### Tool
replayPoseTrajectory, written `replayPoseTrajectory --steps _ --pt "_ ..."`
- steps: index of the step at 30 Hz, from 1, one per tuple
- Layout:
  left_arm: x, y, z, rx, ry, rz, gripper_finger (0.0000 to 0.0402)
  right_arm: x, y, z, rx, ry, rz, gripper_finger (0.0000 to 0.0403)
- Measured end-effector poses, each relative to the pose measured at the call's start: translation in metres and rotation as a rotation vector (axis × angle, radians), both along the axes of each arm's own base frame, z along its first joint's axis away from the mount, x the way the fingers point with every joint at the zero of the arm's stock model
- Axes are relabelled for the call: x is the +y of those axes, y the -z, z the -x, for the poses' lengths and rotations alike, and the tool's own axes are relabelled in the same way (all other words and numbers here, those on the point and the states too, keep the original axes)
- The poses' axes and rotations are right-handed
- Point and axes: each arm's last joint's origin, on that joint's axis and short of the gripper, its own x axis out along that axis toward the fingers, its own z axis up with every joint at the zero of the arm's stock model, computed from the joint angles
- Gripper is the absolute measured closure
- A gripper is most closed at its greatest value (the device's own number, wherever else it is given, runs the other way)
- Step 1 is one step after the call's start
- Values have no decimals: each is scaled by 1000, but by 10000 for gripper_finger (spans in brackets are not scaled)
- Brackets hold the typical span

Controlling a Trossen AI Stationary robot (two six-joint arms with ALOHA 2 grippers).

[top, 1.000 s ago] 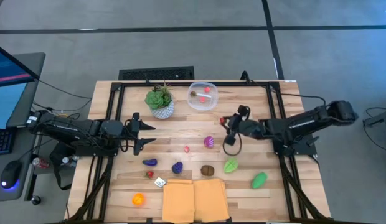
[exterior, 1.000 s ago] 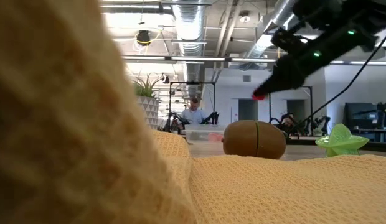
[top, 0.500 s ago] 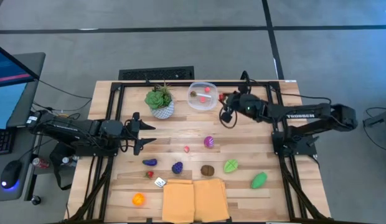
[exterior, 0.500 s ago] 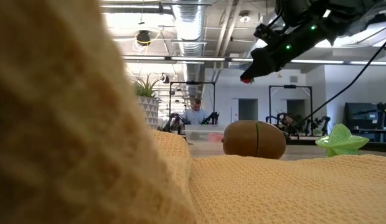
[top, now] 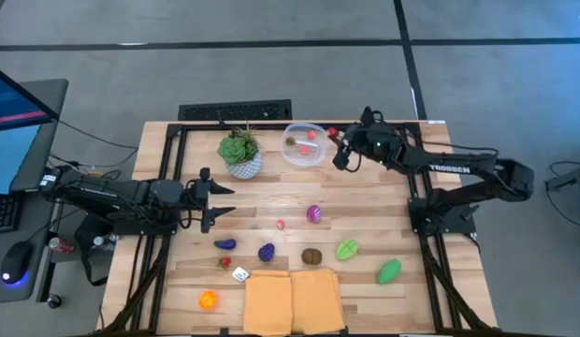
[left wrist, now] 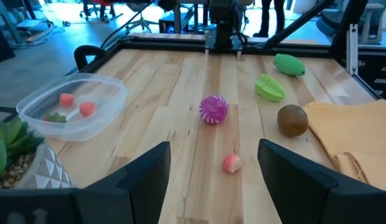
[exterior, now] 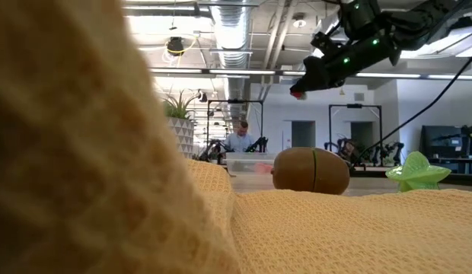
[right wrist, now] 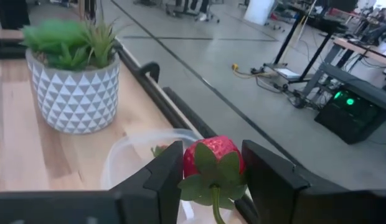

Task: Pick and placing Produce into tupperware
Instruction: Put the right strawberry into the transparent bin

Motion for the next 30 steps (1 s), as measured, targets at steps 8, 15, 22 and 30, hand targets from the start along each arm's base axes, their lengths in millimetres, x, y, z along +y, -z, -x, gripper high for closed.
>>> replayPoseTrajectory --steps 8,15,22,30 --pt "0 -2 -1 -24 0 3 168 -23 34 -21 11 -1 -23 222" --pt "0 -3 -1 -28 0 4 168 -50 64 -47 89 36 -78 218" --pt "0 -3 -1 -28 0 5 168 -64 85 -72 115 11 -142 220" --pt "0 -3 -1 -28 -3 5 168 -72 91 -78 151 1 -240 214"
